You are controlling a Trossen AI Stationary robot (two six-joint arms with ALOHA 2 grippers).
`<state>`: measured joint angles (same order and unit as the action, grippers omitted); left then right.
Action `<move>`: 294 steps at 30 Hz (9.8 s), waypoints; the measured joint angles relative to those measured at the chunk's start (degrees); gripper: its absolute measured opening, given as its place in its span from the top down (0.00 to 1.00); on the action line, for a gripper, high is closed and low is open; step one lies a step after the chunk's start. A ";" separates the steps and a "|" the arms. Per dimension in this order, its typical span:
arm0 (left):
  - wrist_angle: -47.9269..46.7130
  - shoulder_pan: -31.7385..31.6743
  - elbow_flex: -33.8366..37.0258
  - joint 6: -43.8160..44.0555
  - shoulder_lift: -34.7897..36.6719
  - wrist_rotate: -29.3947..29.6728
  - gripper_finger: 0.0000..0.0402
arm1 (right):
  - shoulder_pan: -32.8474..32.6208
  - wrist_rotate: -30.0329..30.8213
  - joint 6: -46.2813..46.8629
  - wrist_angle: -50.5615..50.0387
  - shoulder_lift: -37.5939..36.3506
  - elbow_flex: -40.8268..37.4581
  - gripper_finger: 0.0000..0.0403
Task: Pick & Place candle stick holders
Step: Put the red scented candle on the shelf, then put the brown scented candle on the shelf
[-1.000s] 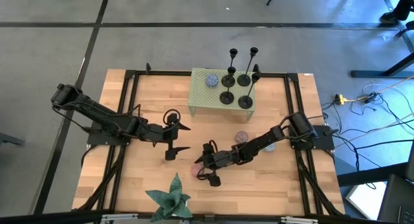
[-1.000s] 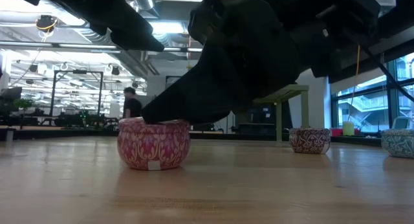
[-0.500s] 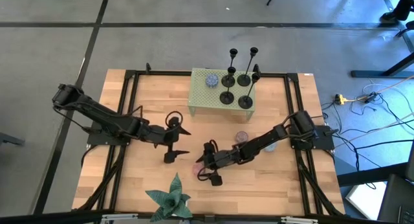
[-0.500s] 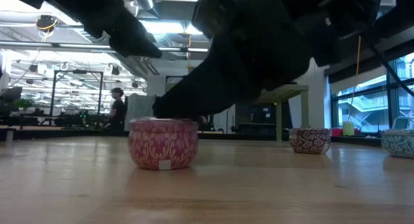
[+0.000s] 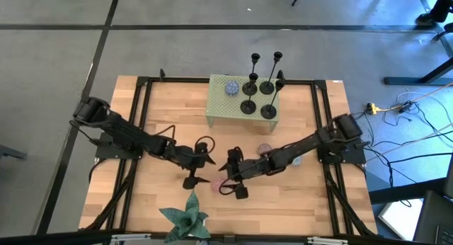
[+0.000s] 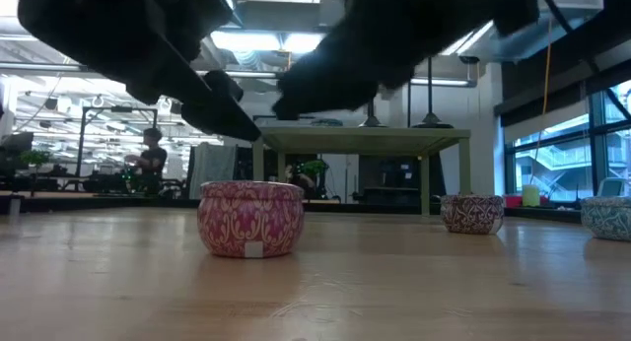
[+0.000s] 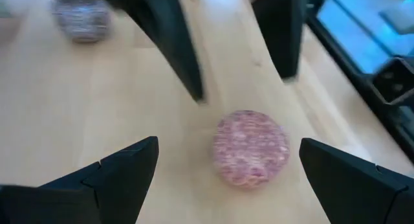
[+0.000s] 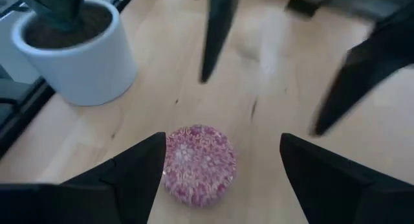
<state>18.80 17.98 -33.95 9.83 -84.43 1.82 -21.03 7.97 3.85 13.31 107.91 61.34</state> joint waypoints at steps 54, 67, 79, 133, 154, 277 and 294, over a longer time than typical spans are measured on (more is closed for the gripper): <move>18.61 -1.16 -4.83 0.25 -17.29 -1.30 0.28 | -3.20 8.96 8.07 0.14 -19.68 -18.25 0.24; 0.70 -13.48 -6.66 -3.67 6.29 13.18 0.26 | -3.20 8.96 7.59 -0.02 -19.66 -18.25 0.24; -3.19 -27.16 -15.65 -6.28 1.96 10.69 0.26 | -2.81 8.96 6.17 -0.87 -19.64 -18.18 0.24; 5.36 -32.86 -16.83 -6.00 -9.57 8.82 0.25 | -2.81 8.94 6.26 -1.34 -19.64 -18.18 0.24; 7.28 -35.39 -16.81 -3.49 -9.17 0.96 0.15 | -2.83 8.92 7.89 -1.37 -19.64 -18.21 0.24; -29.17 -19.13 -16.85 -6.04 22.66 0.02 0.15 | 8.03 4.42 24.48 -27.29 -23.61 -25.03 0.24; -24.51 -9.66 -16.81 -2.89 9.55 3.61 0.15 | 8.03 1.12 25.56 -28.49 -23.26 -22.53 0.26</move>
<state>-5.72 8.32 -50.76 6.94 -74.87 5.43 -12.99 9.09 29.42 -15.18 84.64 38.81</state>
